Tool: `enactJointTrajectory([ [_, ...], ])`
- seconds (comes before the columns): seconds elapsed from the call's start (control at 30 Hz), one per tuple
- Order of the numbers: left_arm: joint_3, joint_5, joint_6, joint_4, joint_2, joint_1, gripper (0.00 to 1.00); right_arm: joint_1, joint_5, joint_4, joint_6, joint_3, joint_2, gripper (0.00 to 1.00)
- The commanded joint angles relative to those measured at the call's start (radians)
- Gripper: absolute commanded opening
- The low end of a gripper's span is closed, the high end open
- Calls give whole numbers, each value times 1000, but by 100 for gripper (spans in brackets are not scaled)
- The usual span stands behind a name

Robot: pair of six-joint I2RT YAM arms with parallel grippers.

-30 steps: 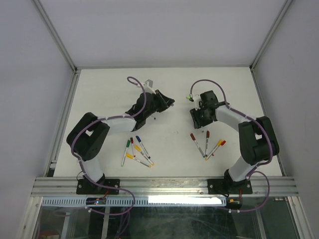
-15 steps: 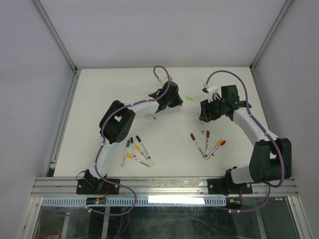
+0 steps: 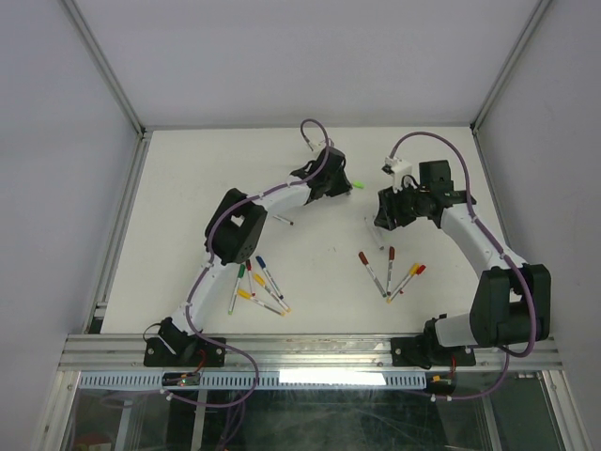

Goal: Open the pen caps
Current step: Place the pen at the center of the board, then place the pen cap at the center of the board.

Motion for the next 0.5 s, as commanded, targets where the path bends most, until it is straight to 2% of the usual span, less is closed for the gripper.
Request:
enactJointTrajectory([
  [0.0,90,31,10,-18,29,-1,13,-11,-29,23,-11,13,-46,52],
  [0.47,185,56,-5,-35,89,9,23,-27,-44,28,-5,9,-64,52],
])
